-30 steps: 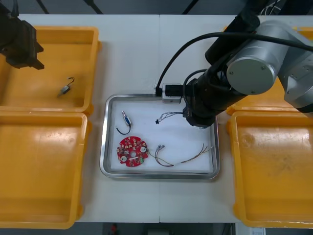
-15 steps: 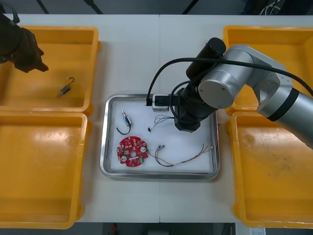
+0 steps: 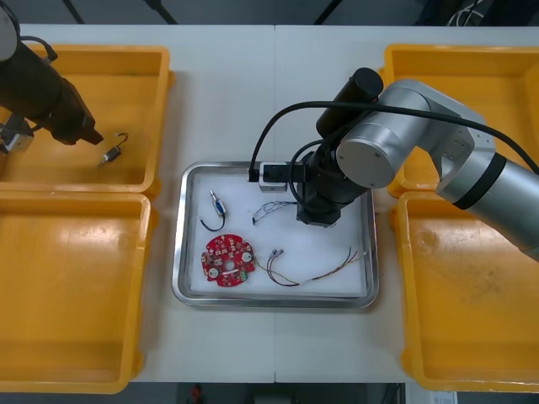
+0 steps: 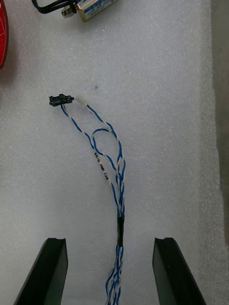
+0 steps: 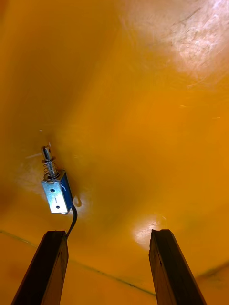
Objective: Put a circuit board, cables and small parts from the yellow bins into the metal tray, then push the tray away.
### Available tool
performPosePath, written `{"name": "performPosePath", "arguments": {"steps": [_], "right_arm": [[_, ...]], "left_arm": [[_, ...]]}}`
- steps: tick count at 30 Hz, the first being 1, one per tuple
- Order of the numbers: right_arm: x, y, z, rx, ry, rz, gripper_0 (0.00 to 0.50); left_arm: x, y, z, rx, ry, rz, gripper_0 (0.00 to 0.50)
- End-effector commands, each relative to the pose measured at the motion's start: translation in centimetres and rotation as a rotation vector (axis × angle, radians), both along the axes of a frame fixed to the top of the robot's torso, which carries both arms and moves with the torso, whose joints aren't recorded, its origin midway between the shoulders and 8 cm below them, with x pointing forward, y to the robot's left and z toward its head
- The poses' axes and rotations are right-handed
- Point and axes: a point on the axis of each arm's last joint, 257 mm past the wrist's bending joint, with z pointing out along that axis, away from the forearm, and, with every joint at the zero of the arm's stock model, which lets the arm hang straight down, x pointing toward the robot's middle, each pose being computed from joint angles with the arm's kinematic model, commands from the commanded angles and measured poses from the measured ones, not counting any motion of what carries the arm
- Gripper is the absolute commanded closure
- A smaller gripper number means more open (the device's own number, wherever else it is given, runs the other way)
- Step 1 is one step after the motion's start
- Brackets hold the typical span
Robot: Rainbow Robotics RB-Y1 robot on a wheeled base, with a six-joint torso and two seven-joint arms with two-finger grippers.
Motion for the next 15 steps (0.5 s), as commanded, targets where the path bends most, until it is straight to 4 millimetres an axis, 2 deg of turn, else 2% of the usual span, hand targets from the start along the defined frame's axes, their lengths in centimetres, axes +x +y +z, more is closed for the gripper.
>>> {"name": "performPosePath", "arguments": {"steps": [1,8,15], "right_arm": [[0.3,0.8,2.8,0.0,-0.053,0.048,0.0],[-0.6,-0.7,5.8,0.019,-0.018,-0.047,0.0],[-1.7,-2.3,8.9,0.097,0.034,-0.265,0.0]], "left_arm": [[0.8,-2.8,1.4,0.006,-0.016,-0.068,0.0],[0.4,-3.6,-0.1,0.017,0.014,-0.078,0.0],[-0.1,-3.7,-1.8,0.038,0.043,-0.08,0.0]]}}
